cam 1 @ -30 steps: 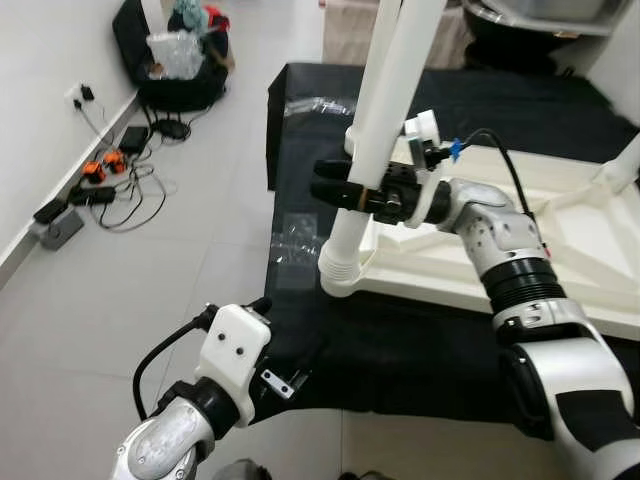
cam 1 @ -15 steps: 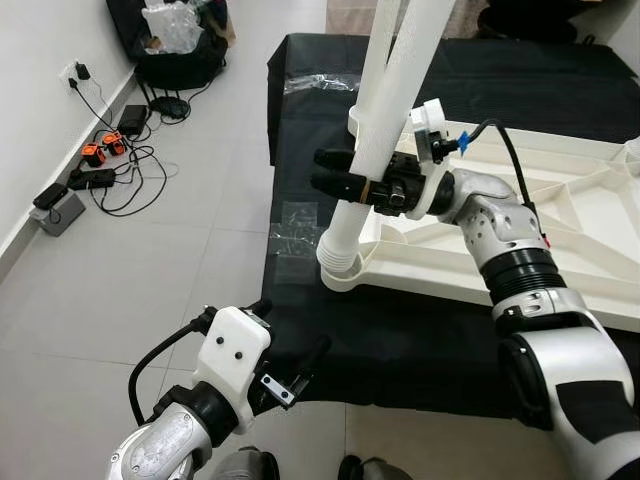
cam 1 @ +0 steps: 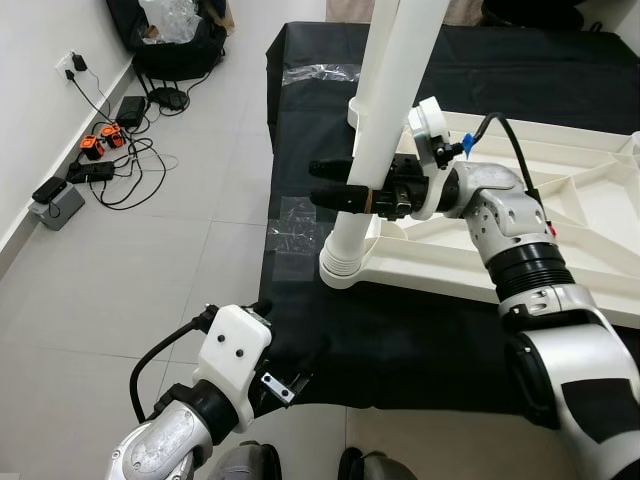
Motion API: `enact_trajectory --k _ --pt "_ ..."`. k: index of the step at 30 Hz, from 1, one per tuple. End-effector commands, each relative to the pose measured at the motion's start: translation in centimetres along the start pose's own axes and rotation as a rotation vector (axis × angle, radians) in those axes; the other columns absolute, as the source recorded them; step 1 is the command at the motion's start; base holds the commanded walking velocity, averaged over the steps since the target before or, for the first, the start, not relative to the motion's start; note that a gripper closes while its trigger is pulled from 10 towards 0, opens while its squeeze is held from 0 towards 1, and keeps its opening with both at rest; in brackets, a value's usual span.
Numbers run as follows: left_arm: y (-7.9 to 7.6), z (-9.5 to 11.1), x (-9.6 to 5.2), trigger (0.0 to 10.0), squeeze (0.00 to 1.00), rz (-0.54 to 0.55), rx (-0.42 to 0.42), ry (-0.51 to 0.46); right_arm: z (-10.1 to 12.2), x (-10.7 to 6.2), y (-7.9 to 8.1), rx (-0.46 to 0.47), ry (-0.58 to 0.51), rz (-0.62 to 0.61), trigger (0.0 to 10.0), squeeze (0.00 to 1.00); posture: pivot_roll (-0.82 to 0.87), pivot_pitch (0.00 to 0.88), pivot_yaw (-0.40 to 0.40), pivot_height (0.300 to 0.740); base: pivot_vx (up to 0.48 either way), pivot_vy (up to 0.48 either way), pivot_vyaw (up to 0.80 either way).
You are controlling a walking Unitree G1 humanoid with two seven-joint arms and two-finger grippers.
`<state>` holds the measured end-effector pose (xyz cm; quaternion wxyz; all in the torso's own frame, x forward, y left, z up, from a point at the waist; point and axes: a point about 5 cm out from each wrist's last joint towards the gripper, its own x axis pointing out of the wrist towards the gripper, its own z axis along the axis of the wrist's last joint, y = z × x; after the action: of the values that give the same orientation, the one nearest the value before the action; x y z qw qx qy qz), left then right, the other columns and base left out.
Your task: Building children table
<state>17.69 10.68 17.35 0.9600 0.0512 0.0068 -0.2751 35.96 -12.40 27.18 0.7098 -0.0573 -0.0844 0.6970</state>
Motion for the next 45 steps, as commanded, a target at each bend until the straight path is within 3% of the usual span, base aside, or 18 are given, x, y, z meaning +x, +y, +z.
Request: enact_trajectory --k 1,15,21,27,36,42,45 --pt "-0.1 -0.1 -0.2 10.0 0.00 -0.008 -0.001 0.017 0.3 0.2 0.4 -0.050 0.036 0.063 10.0 0.00 0.14 0.218 -0.054 0.740 0.000 0.000 0.00" --pt "0.0 -0.1 0.0 10.0 0.00 -0.006 0.004 0.015 -0.1 0.0 0.6 -0.090 0.095 0.060 10.0 0.00 0.14 0.205 -0.058 0.740 0.000 0.000 0.00" --pt "0.2 -0.1 0.2 10.0 0.00 0.002 0.008 0.009 -1.3 -0.4 1.1 -0.069 0.137 0.012 10.0 0.00 0.13 0.187 -0.055 0.740 0.000 0.000 0.00" --pt "0.3 0.0 0.5 10.0 0.00 0.006 0.010 0.000 -2.6 -1.3 0.8 -0.038 0.183 -0.101 10.0 0.00 0.12 0.176 -0.057 0.740 0.000 0.000 0.00" --pt "0.3 -0.1 0.6 10.0 0.00 0.008 0.014 -0.003 -3.0 -1.6 0.5 -0.011 0.175 -0.191 10.0 0.00 0.11 0.172 -0.056 0.740 0.000 0.000 0.00" --pt "0.5 0.0 0.8 10.0 0.00 0.015 0.018 -0.009 -3.4 -2.3 -0.4 0.028 0.178 -0.356 10.0 0.00 0.11 0.175 -0.061 0.740 0.000 0.000 0.00" --pt "0.6 0.0 0.8 10.0 0.00 0.016 0.019 -0.010 -3.5 -2.3 -0.5 0.031 0.180 -0.371 10.0 0.00 0.11 0.175 -0.061 0.740 0.000 0.000 0.00"
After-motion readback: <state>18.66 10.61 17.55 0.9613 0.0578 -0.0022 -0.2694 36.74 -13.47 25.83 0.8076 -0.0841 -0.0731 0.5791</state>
